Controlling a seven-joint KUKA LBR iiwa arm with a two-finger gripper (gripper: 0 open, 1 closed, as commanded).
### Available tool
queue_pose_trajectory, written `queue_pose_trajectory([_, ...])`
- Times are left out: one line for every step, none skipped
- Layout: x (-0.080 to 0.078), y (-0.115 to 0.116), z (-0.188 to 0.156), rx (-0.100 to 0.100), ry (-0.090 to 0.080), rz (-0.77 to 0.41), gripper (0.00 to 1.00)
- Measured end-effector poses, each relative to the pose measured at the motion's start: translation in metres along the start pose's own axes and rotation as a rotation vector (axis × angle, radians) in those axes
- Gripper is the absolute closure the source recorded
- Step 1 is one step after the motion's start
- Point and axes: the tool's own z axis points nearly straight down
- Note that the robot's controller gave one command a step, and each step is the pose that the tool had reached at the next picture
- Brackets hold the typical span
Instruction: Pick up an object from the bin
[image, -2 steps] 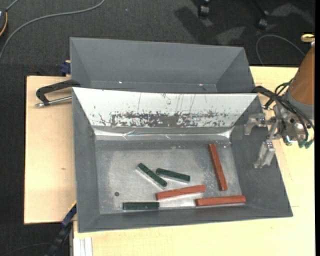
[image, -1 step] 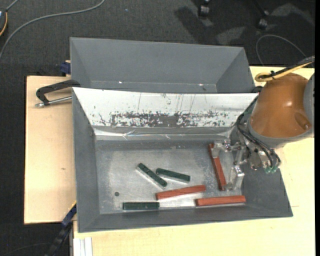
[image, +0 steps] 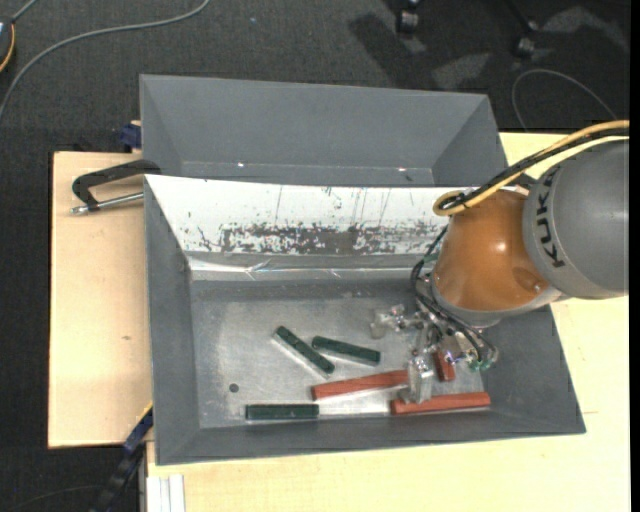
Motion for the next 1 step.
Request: queue_pose_trajectory([-0.0009,-0.0037,-0.0040,0.005,-0.006,0.005,1.00])
